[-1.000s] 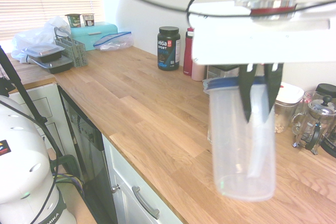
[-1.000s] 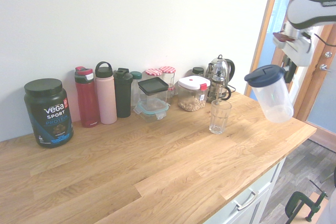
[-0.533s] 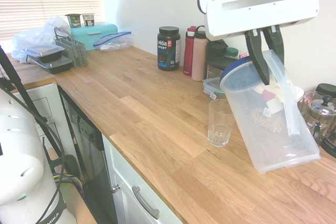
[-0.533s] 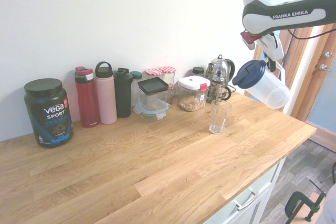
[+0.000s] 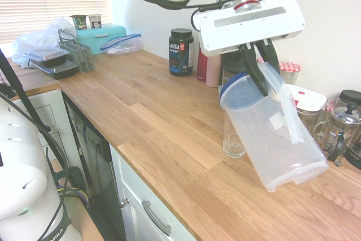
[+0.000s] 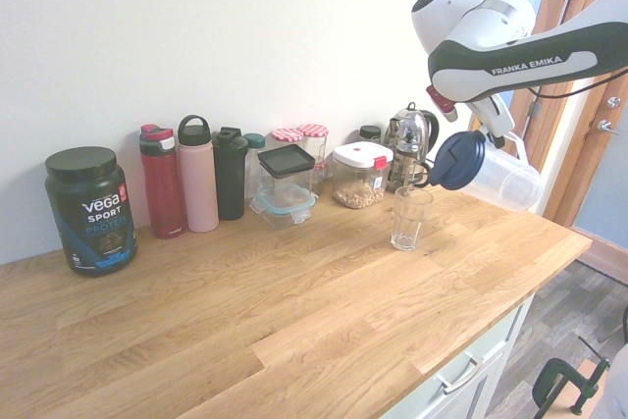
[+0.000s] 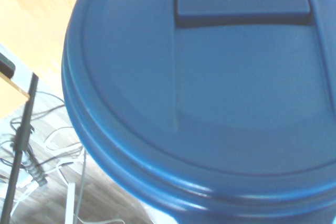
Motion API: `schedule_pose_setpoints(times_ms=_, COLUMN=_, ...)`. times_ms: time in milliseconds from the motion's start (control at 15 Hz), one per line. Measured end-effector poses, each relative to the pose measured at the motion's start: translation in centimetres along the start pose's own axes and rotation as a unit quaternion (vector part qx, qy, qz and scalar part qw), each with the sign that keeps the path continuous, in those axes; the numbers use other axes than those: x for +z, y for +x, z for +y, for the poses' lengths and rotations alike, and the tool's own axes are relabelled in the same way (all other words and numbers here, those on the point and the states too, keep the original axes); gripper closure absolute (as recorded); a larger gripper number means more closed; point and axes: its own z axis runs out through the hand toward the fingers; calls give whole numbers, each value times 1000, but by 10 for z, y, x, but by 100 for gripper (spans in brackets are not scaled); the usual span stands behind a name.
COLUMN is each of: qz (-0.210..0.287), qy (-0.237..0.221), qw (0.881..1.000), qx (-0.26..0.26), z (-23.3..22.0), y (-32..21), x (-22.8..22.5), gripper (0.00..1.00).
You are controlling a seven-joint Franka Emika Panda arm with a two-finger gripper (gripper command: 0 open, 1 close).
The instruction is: Pour me some water
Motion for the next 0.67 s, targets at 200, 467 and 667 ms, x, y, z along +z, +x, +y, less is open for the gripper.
schedule_pose_setpoints(times_ms=200, qz=-2, qy=-8, qw=1000, qx=1, z=1, y=-5, x=-1, gripper=100)
schedule_pose_setpoints(times_ms=467, qz=-5, qy=-13, qw=1000, qx=-3, z=-9, y=1, x=3, gripper=100)
schedule_pose_setpoints(times_ms=667, qz=-2, qy=-15, qw=1000, qx=0, z=-16, y=11, x=4, gripper=100)
